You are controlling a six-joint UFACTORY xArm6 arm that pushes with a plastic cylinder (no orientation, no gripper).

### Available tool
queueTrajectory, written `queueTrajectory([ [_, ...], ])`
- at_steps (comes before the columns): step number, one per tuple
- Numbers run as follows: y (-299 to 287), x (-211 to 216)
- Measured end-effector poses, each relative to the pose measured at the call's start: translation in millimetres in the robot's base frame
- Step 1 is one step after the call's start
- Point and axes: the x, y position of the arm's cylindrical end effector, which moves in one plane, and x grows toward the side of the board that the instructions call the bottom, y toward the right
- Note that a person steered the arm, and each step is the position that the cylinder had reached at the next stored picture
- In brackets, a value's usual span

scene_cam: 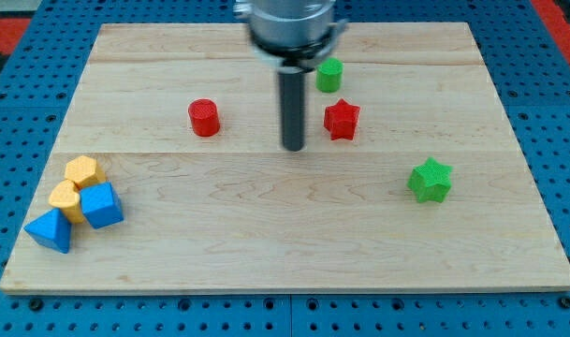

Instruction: Move the green star below the red star

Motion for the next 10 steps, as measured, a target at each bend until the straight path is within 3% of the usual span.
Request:
queueTrajectory([
  [2,142,-8],
  [4,147,83],
  [6,159,121],
  [7,127,142],
  [8,95,127],
  [9,79,83],
  [10,90,65],
])
